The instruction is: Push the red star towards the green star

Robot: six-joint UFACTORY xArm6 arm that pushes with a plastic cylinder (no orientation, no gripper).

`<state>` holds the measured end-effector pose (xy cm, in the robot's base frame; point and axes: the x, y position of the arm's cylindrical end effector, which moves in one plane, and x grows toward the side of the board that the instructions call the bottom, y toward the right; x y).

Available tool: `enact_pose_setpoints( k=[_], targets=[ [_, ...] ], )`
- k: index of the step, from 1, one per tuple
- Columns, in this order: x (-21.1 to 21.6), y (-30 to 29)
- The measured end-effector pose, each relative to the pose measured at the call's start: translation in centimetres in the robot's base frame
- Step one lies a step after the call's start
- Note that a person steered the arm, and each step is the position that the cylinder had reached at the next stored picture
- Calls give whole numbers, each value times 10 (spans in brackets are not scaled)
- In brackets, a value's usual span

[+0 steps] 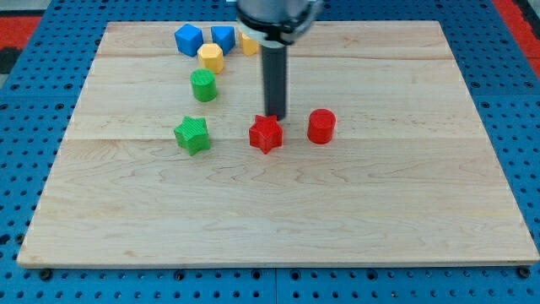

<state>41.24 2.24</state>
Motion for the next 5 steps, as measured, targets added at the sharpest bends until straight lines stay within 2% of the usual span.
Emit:
enact_pose_setpoints(
  k=[1, 2, 3, 5],
  targets=[
    [35, 41],
    [66, 50],
    [69, 39],
    [21, -26]
  ],
)
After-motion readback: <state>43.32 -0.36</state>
